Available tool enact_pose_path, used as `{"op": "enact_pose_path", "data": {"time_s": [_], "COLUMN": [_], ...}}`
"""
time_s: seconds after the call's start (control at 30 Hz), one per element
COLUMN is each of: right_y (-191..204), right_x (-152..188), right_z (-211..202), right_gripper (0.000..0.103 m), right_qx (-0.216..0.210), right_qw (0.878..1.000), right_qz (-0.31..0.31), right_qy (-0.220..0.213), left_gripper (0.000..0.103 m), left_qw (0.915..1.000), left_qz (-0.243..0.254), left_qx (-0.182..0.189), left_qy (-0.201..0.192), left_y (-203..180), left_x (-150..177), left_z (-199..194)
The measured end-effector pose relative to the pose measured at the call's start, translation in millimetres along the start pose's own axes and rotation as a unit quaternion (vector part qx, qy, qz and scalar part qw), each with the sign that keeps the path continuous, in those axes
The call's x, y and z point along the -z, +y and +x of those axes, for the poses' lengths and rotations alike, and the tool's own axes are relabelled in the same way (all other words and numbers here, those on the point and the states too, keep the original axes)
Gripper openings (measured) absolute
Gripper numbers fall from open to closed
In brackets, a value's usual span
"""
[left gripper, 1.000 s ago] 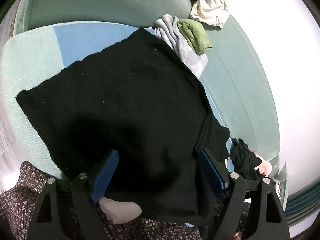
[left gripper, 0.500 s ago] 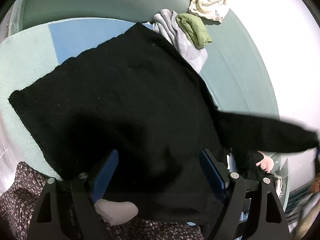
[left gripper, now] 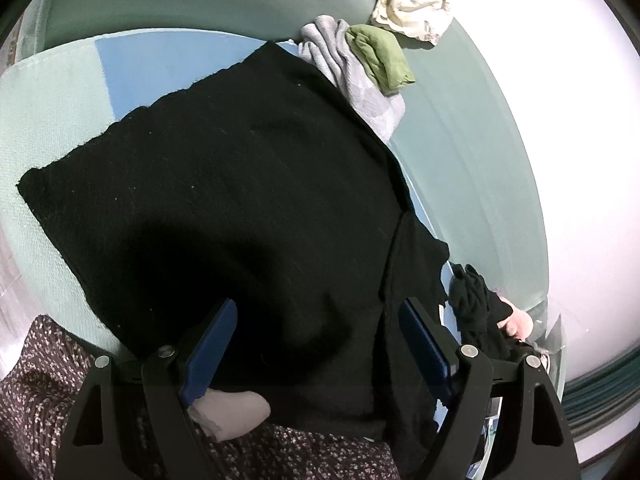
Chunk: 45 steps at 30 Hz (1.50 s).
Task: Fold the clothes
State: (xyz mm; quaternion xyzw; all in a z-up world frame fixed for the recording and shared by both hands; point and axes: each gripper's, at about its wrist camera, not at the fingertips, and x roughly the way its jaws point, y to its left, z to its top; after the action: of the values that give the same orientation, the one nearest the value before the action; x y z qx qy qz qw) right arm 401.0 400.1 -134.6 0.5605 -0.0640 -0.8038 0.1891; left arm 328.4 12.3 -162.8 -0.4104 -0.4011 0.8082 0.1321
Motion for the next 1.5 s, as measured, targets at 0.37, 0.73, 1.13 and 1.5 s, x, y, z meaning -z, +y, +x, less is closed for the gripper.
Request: {"op": "enact_pose_path", "data": {"time_s": [0.37,0.73,1.13,1.5], "right_y": [-89,-130,-182,-102], "right_x": [-208,-324,-357,-79], "right_z": [-2,71,80,5], "right_gripper": [0.071,0.002,0.069,0.054], "right_qx": [-0.001,0.09,0.051,0.017], "right_qw": [0.976,0.981,0.96,0.993], "right_qz": [0.149,0.073,0.215,0.104], "right_qy": [-0.161,-0.155,-0.171,-0.052], "left_gripper": [0.083,0.083,0.083,0.083], "left_qw": [0.9995,0.999,0.998,0.9951], "left_qz": [0.028,0.034,0.049,0.09], "left_qx": [-0.007,-0.007,-0.005,-0.001], "left_qy": [0.011,0.029,0.041,0.041], "left_y": [-8,-13,-13,-24], "left_x": [4,2,2,13], "left_z": [10,33,37,30]}}
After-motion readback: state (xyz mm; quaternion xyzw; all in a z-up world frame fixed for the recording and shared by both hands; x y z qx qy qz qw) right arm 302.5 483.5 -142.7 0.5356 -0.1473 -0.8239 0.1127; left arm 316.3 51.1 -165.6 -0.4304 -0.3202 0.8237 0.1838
